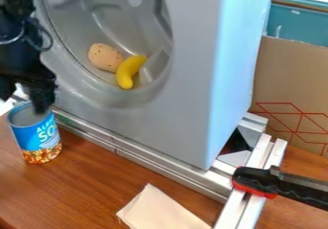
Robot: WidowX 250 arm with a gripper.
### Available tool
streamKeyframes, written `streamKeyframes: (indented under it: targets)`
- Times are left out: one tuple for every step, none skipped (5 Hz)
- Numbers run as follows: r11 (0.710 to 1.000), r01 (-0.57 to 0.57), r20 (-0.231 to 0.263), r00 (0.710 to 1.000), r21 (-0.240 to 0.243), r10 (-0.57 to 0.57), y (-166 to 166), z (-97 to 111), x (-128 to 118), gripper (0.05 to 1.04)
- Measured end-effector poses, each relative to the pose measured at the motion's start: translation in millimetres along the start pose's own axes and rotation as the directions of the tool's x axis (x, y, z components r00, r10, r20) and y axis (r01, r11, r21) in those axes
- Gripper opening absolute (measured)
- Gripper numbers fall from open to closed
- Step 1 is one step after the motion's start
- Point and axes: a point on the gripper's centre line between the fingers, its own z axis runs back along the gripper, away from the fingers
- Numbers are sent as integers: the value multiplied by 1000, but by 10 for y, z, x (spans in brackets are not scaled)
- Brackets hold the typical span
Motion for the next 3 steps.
streamKeyframes:
  targets:
    - [999,37,-27,999,-26,-38,-46,-16,-250,1001]
    - [992,66,-18,997,-107,-69,-188,21,-259,1001]
    - [977,153,-58,985,-148,-163,-519,10,-257,1001]
